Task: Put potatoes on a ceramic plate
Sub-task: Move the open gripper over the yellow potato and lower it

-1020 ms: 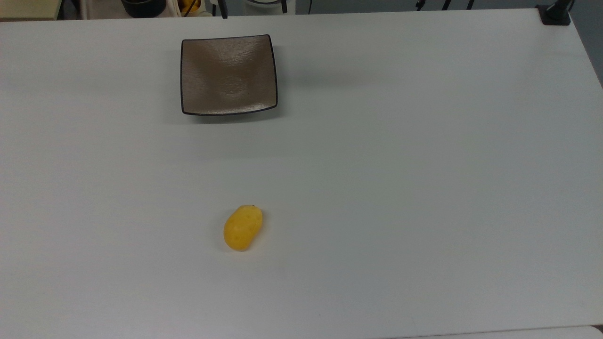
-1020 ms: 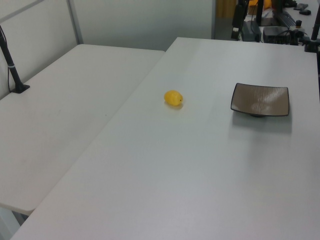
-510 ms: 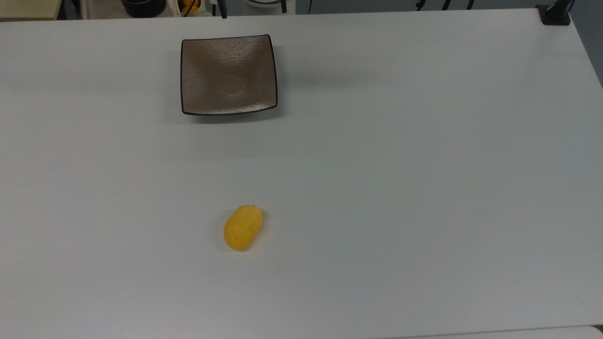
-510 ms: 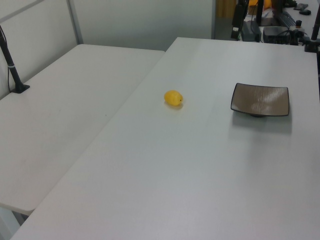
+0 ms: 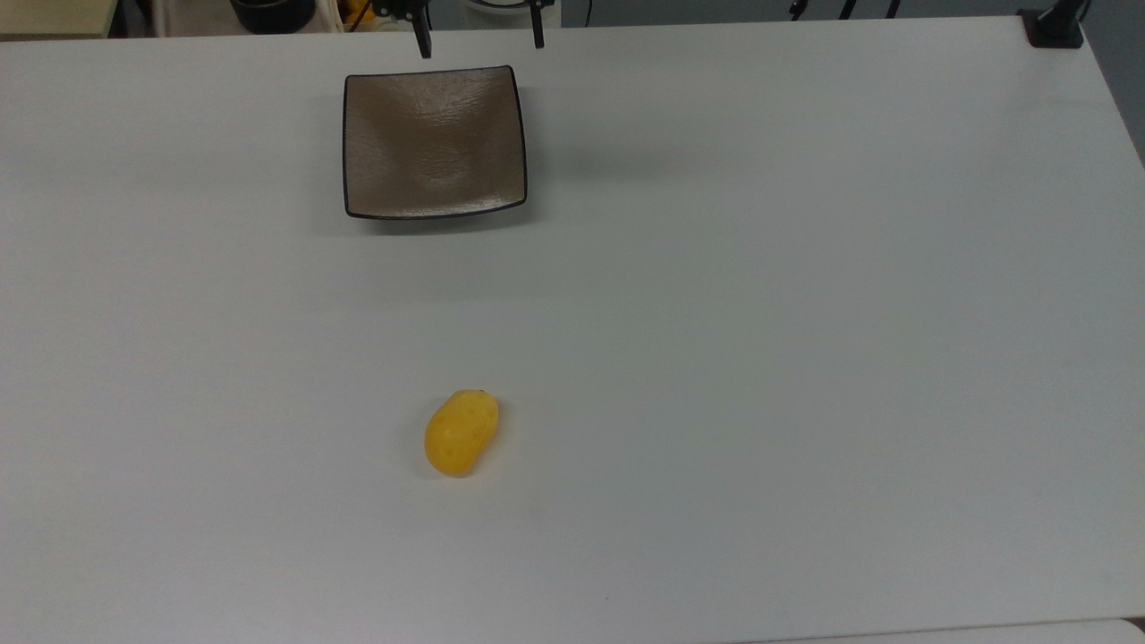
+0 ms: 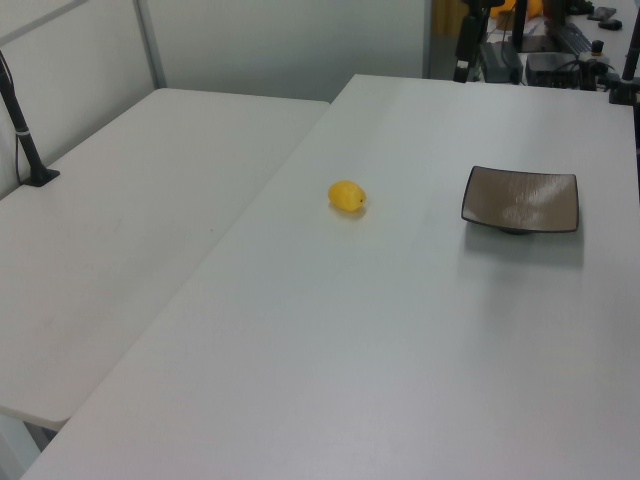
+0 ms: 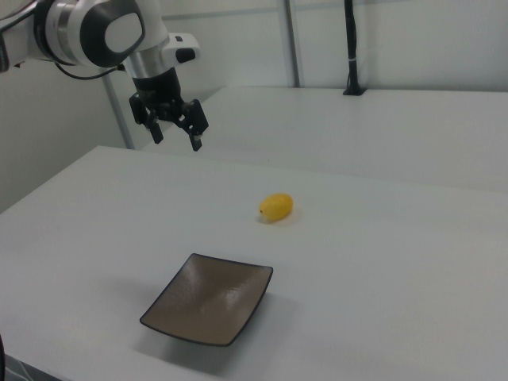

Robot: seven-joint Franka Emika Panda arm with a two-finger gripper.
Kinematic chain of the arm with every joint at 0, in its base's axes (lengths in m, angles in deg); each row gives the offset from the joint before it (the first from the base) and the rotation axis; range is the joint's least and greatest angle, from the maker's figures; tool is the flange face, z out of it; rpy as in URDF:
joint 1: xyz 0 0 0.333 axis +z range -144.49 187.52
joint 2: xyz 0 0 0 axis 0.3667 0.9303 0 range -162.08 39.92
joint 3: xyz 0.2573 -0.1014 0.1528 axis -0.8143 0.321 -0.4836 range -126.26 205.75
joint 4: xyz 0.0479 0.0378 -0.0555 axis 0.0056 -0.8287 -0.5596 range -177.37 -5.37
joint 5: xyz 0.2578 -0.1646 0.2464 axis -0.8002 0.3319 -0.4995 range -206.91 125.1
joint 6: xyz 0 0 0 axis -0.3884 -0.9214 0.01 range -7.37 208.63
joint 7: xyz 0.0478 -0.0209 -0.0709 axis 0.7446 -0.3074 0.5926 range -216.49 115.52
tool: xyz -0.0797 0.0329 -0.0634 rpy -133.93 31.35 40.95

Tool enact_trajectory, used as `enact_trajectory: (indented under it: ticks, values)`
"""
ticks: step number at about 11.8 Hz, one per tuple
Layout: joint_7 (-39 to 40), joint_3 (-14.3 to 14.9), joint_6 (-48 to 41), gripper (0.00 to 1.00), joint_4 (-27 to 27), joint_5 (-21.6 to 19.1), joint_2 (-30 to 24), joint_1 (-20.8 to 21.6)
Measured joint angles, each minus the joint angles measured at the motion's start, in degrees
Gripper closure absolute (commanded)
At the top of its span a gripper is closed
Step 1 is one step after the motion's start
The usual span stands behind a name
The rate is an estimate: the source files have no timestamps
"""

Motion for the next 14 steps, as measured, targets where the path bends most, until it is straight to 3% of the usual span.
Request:
enact_trajectory:
  ticks: [6,14]
  values:
    - [-2.0,0.2,1.4,0.0,6.7,-0.3,7.6,-1.0]
    - [-3.2,0.2,19.3,0.0,9.1,-0.6,19.0,-2.6]
